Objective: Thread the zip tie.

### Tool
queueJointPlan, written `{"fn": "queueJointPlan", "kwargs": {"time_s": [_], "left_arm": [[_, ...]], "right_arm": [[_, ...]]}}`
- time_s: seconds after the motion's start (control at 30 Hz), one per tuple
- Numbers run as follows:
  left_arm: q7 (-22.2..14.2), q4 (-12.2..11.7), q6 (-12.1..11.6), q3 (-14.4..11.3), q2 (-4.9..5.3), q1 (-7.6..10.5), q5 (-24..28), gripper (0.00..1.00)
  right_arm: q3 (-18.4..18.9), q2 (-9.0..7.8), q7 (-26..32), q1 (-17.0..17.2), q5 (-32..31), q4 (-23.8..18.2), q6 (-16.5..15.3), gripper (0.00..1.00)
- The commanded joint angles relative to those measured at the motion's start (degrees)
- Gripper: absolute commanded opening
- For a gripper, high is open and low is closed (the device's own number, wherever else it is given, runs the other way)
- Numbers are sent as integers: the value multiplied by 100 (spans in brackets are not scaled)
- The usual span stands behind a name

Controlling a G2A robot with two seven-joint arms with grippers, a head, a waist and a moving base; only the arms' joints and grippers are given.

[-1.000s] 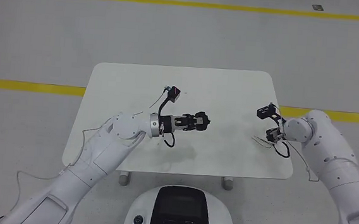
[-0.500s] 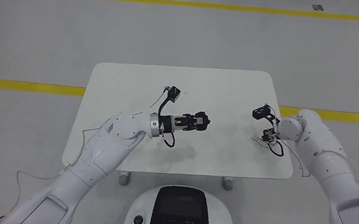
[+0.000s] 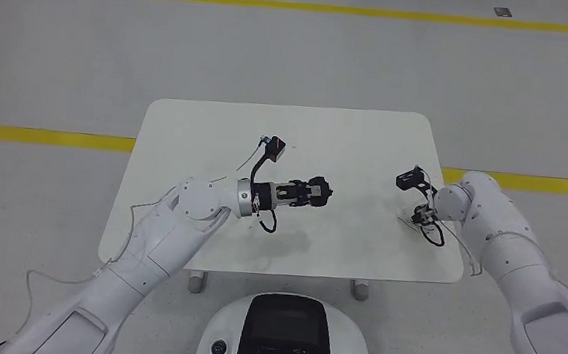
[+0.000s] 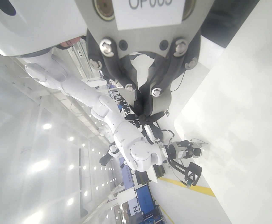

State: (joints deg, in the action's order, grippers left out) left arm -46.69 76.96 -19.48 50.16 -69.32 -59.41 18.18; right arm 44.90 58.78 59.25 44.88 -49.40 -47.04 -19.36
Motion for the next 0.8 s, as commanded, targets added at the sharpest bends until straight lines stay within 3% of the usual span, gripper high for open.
{"fn": "queueJointPlan", "kwargs": {"time_s": [0.0, 0.33, 0.67, 0.77], "left_arm": [[0, 0, 0, 0, 0, 0, 0, 0], [0, 0, 0, 0, 0, 0, 0, 0], [0, 0, 0, 0, 0, 0, 0, 0], [0, 0, 0, 0, 0, 0, 0, 0]], "right_arm": [[-17, 20, -13, -23, -14, 53, -7, 15], [41, 9, -126, -39, -50, 47, -12, 17], [238, -179, 32, 106, -102, -360, -12, 23], [227, -235, 137, 151, -134, -486, -12, 30]]}}
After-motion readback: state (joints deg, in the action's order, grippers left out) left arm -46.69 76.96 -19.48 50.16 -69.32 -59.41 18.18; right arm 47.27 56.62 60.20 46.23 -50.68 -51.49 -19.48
